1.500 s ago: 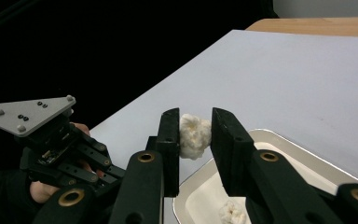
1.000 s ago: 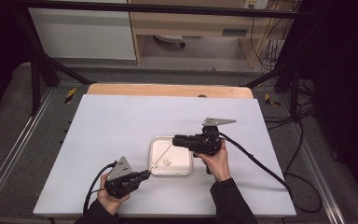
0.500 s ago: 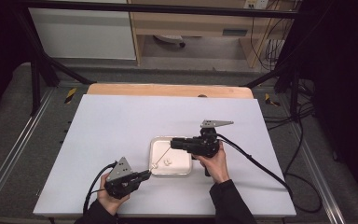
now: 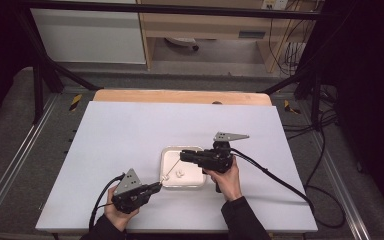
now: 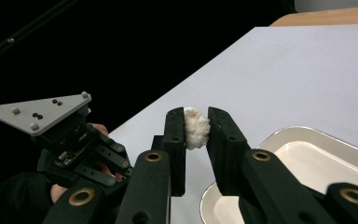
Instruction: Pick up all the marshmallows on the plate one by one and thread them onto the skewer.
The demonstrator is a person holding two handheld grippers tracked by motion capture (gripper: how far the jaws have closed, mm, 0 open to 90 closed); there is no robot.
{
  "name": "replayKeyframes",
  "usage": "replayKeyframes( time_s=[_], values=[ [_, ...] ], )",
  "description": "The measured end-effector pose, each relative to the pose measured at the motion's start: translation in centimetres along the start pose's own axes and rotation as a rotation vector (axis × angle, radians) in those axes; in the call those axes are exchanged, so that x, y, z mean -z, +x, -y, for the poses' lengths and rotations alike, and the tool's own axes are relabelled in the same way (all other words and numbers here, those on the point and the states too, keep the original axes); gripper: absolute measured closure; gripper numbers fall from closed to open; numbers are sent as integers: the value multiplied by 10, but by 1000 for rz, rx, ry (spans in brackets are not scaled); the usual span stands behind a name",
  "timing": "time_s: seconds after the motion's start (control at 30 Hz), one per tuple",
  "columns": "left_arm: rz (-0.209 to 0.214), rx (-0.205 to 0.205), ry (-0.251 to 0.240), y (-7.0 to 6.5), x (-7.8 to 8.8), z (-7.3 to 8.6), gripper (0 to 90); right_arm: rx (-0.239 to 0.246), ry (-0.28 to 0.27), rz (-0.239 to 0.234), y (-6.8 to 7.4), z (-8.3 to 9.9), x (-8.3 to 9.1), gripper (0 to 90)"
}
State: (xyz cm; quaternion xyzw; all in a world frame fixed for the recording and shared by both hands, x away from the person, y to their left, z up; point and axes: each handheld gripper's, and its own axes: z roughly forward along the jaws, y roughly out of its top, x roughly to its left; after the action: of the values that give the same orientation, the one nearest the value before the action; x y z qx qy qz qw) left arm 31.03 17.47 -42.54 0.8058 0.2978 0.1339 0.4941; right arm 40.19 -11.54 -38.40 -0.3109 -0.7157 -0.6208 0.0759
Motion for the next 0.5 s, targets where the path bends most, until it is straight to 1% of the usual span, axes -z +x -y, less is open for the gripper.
replayKeyframes(
  time_s=[0.07, 0.23, 0.5],
  values=[
    [-2, 4, -8, 0, 0, 0, 883, -2, -10, 0, 1, 1, -1, 785],
    [-5, 3, -7, -1, -1, 1, 883, 0, -26, 0, 3, 4, -2, 789],
    [-5, 0, -5, -3, -3, 2, 883, 4, -29, -10, 7, 8, -3, 791]
  ],
)
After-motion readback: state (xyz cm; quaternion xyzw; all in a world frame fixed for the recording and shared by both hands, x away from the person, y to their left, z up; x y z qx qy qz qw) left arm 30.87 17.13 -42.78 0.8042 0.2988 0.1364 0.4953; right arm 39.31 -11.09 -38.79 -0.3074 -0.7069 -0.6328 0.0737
